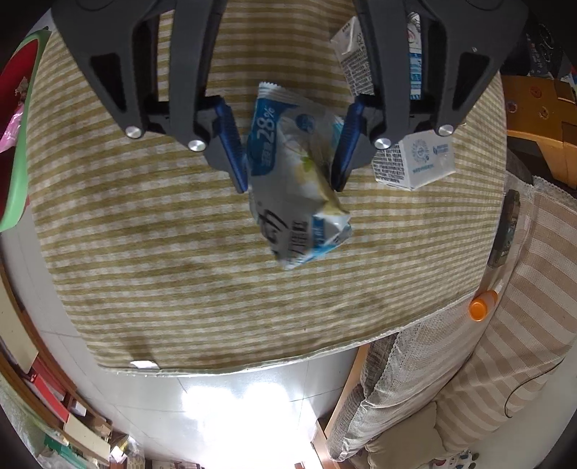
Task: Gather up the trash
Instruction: 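Grasp the blue-white snack bag with the right tool while the left tool grasps the paper cup, then carry the snack bag and paper cup over the red bin and open both tools, then move both tools back over the table toward the milk cartons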
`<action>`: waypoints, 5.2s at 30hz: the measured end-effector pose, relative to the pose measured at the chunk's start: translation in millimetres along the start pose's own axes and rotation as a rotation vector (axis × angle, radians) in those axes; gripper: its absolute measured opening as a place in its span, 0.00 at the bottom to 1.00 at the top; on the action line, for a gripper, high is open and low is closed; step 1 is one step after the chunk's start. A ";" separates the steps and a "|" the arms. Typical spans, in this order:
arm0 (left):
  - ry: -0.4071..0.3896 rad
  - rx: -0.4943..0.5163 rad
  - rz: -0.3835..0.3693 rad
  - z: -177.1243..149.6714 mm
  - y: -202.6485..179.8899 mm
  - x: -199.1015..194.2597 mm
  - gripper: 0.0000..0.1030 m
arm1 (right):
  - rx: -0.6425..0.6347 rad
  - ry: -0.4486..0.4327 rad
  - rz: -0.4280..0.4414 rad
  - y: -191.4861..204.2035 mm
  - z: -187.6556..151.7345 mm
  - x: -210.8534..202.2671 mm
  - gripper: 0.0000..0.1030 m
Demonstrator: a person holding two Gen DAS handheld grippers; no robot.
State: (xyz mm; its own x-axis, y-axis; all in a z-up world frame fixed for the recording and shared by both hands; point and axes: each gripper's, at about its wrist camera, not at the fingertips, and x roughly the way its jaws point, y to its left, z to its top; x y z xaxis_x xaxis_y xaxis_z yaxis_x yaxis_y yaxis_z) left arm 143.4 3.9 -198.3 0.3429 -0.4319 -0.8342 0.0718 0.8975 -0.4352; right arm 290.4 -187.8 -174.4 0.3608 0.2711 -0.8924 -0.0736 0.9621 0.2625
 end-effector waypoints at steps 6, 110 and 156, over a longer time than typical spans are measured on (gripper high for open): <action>-0.008 0.009 -0.006 -2.2 -4.6 -1.8 0.45 | 0.001 0.004 0.011 -7.9 -1.7 -7.5 0.27; 0.010 0.497 -0.233 80.3 -347.5 22.7 0.78 | 0.498 -0.353 -0.186 -288.7 -97.2 -292.1 0.80; 0.003 0.093 0.098 43.7 -6.8 -31.7 0.90 | -0.238 0.031 0.006 32.0 -206.1 -145.6 0.95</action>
State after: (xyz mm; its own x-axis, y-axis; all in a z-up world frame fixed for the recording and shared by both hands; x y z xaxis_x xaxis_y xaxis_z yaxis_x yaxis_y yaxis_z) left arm 173.0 15.4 -154.1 0.3495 -0.3420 -0.8723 0.1250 0.9397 -0.3184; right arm 43.9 -190.5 -111.7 0.3313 0.2740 -0.9029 -0.2940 0.9392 0.1772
